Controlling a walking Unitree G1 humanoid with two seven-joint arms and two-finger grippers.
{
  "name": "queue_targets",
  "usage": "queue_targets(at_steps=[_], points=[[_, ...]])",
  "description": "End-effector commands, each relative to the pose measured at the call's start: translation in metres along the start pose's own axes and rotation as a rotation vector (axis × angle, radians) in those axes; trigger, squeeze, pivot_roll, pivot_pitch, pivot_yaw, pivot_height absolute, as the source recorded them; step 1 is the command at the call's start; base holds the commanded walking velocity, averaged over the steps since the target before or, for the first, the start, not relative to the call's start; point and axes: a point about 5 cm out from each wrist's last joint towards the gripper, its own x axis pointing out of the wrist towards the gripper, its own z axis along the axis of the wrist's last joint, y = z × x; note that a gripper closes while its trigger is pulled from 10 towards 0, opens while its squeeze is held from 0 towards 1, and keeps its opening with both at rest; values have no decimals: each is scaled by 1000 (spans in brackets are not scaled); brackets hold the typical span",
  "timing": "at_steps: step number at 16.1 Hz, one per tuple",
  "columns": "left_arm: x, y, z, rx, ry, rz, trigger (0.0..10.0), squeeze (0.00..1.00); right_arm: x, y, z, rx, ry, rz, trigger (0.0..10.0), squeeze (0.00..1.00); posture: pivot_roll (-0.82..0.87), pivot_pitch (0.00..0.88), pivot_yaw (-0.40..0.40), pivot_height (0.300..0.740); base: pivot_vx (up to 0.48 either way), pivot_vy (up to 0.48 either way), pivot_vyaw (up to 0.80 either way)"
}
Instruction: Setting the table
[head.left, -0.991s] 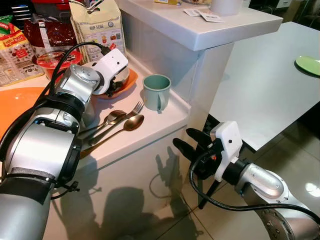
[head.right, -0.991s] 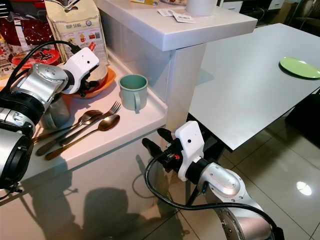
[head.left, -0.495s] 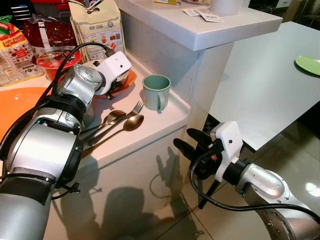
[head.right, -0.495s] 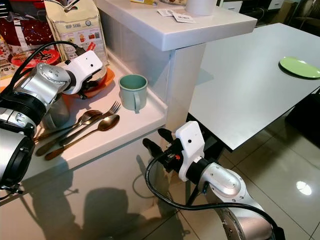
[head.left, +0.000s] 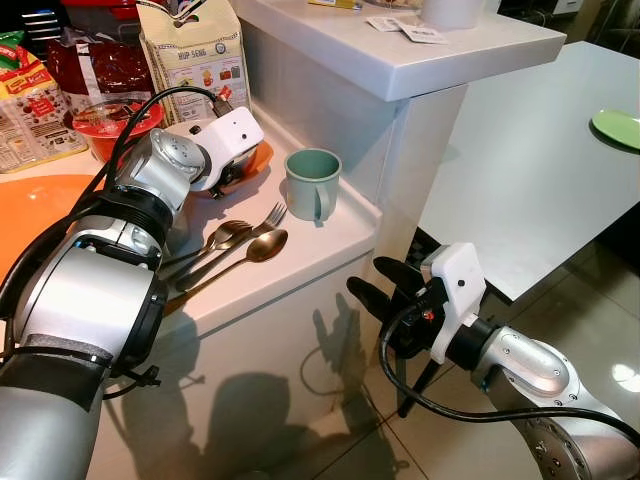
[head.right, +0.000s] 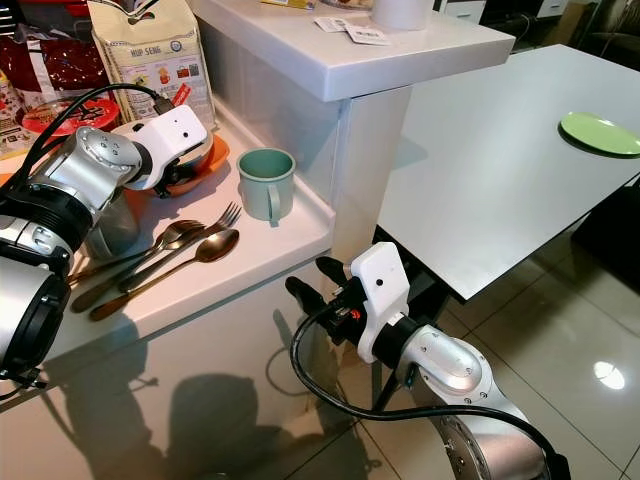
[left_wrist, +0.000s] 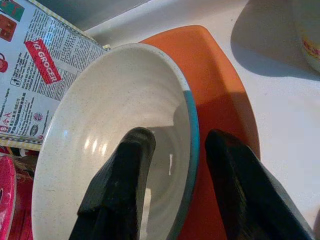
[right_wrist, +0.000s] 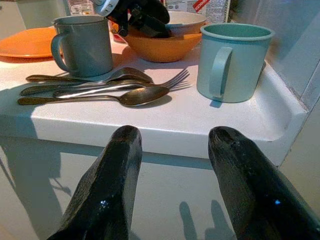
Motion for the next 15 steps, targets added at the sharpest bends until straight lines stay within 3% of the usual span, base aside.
queue_targets(at_steps=[1,2,3,5,15], points=[[-1,2,9,20,-8,-10,10000,0,0,-1,6,-14,-11,0,10000,0,25,0,3,740,0,0,0],[-1,2,9,16,-6,-9,10000,0,0,0,6,-15,-11,0,10000,0,24,0,4,740,0,0,0],[-1,2,8,13,-4,-9,5490,0,-1,0,6,-15,-11,-1,10000,0,24,0,4,740,0,0,0],[-1,2,8,10,-2,-10,0,0,-1,0,6,-15,-11,-1,10000,0,24,0,5,740,0,0,0],[-2,2,7,-11,-2,-16,0,0,-1,1,6,-15,-10,-3,10000,0,25,0,5,740,0,0,0]])
